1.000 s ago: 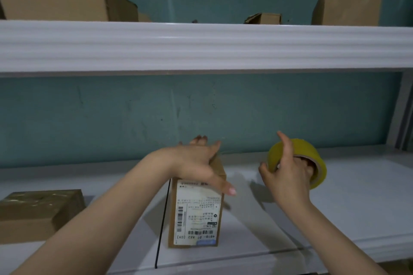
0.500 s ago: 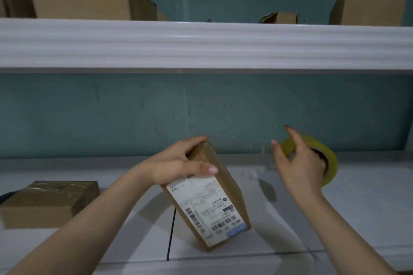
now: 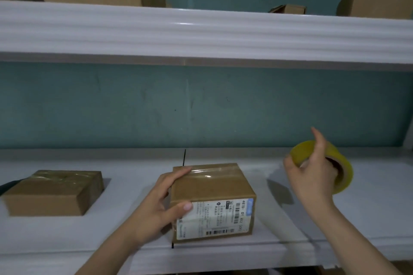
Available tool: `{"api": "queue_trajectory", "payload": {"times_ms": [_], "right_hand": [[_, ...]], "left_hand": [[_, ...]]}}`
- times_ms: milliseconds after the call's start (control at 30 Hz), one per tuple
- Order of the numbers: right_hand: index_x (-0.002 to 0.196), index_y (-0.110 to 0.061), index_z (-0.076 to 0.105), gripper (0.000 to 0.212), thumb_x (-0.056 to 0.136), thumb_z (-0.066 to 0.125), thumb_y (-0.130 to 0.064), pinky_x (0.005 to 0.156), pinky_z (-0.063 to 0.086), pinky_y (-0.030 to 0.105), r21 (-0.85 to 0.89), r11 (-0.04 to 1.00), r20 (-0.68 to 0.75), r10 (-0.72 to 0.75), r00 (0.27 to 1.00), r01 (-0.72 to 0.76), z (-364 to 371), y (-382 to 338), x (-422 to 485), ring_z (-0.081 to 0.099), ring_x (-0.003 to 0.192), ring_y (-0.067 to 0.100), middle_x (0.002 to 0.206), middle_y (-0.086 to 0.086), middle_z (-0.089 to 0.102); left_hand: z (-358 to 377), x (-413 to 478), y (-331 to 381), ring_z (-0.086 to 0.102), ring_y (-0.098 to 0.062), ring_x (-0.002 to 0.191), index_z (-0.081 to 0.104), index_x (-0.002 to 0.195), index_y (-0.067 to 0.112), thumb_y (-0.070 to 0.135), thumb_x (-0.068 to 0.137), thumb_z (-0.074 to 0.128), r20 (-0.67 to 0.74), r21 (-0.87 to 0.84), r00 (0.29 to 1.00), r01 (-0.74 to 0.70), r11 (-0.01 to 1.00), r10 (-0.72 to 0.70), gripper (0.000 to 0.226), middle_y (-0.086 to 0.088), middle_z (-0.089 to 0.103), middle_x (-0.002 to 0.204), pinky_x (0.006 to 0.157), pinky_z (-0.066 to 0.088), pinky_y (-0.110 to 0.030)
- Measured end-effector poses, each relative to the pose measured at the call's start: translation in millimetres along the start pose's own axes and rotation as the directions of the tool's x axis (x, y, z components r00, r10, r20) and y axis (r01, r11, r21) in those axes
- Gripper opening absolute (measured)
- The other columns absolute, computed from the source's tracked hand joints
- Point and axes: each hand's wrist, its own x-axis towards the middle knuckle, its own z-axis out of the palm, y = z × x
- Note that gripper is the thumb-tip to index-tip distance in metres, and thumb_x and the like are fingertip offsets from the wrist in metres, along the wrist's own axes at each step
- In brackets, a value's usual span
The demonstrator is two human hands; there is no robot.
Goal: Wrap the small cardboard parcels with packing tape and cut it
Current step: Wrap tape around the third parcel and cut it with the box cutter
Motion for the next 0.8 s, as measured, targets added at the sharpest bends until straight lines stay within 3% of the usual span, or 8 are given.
{"api": "queue_trajectory", "payload": {"times_ms": [100, 200, 300, 400, 533, 600, 700, 800], "right_hand": [[0.138, -0.025, 0.019, 0.076, 0.077, 0.065, -0.018, 0.076, 0.048, 0.050, -0.098, 0.984, 0.011, -0.146, 0.989, 0.147, 6, 9, -5, 0.062, 0.082, 0.042, 0.055, 0.007, 0.055], [0.139, -0.027, 0.015, 0.078, 0.078, 0.065, -0.022, 0.082, 0.046, 0.052, -0.124, 0.983, 0.040, -0.134, 0.990, 0.138, 13, 19, -5, 0.058, 0.101, 0.048, 0.067, 0.015, 0.061], [0.140, -0.022, 0.016, 0.079, 0.079, 0.066, -0.021, 0.077, 0.048, 0.052, -0.147, 0.976, 0.082, -0.148, 0.986, 0.158, 18, 20, -9, 0.061, 0.088, 0.045, 0.062, 0.011, 0.058], [0.142, -0.019, 0.018, 0.080, 0.079, 0.067, -0.022, 0.061, 0.048, 0.043, -0.146, 0.980, 0.136, -0.112, 0.984, 0.132, 18, 21, -15, 0.056, 0.057, 0.028, 0.054, 0.003, 0.050], [0.144, -0.016, 0.017, 0.082, 0.080, 0.068, -0.028, 0.052, 0.046, 0.037, -0.151, 0.987, 0.173, -0.030, 0.985, 0.057, 22, 24, -20, 0.051, 0.048, 0.018, 0.049, 0.000, 0.048], [0.145, -0.017, 0.016, 0.084, 0.080, 0.068, -0.032, 0.053, 0.046, 0.036, -0.148, 0.989, 0.182, 0.003, 0.983, 0.024, 24, 25, -22, 0.052, 0.048, 0.019, 0.050, 0.001, 0.050], [0.144, -0.016, 0.017, 0.084, 0.079, 0.068, -0.033, 0.052, 0.044, 0.034, -0.127, 0.992, 0.171, -0.003, 0.985, 0.025, 26, 29, -21, 0.052, 0.048, 0.019, 0.050, 0.000, 0.049], [0.143, -0.016, 0.018, 0.083, 0.079, 0.069, -0.033, 0.050, 0.043, 0.034, -0.143, 0.989, 0.152, -0.001, 0.988, 0.023, 22, 35, -16, 0.052, 0.048, 0.020, 0.050, 0.001, 0.049]], "left_hand": [[-6, 1, -2, 0.050, -0.005, 0.120, 0.047, 0.125, 0.050, 0.066, 0.056, 0.074, 0.027, 0.081, 0.999, -0.020, 0.996, 0.018, 0.075, 0.016, 0.048, 0.128, 0.094, 0.045, -0.018], [-8, -1, -3, 0.049, -0.005, 0.121, 0.048, 0.122, 0.051, 0.066, 0.056, 0.074, 0.044, 0.090, 0.999, 0.014, 0.996, -0.019, 0.073, 0.018, 0.046, 0.130, 0.094, 0.047, -0.022], [-12, -1, -1, 0.034, 0.005, 0.130, 0.042, 0.124, 0.056, 0.076, 0.057, 0.064, 0.037, 0.252, 0.999, -0.015, 0.968, 0.006, 0.073, 0.030, 0.030, 0.138, 0.107, 0.037, -0.024], [-22, 2, 11, 0.002, 0.008, 0.140, 0.037, 0.130, 0.055, 0.087, 0.061, 0.045, 0.074, 0.613, 0.993, -0.117, 0.781, 0.090, 0.077, 0.030, 0.000, 0.152, 0.116, 0.012, -0.029], [-24, 17, 54, 0.020, -0.001, 0.138, 0.019, 0.143, 0.039, 0.086, 0.063, 0.042, 0.185, 0.872, 0.976, -0.108, 0.478, -0.117, 0.095, 0.019, 0.025, 0.150, 0.118, 0.008, -0.044], [-12, 32, 76, 0.012, -0.015, 0.145, -0.002, 0.147, 0.033, 0.080, 0.066, 0.050, 0.181, 0.918, 0.963, -0.094, 0.385, -0.197, 0.107, 0.005, 0.018, 0.157, 0.118, 0.007, -0.047], [30, 57, 94, 0.004, -0.020, 0.147, -0.011, 0.148, 0.034, 0.080, 0.064, 0.054, 0.231, 0.900, 0.956, -0.140, 0.413, -0.179, 0.115, 0.002, 0.004, 0.160, 0.118, 0.010, -0.047], [66, 76, 82, -0.005, -0.025, 0.147, -0.010, 0.147, 0.036, 0.082, 0.062, 0.054, 0.241, 0.906, 0.912, -0.089, 0.415, -0.331, 0.116, -0.003, -0.003, 0.160, 0.116, 0.005, -0.054]]}}
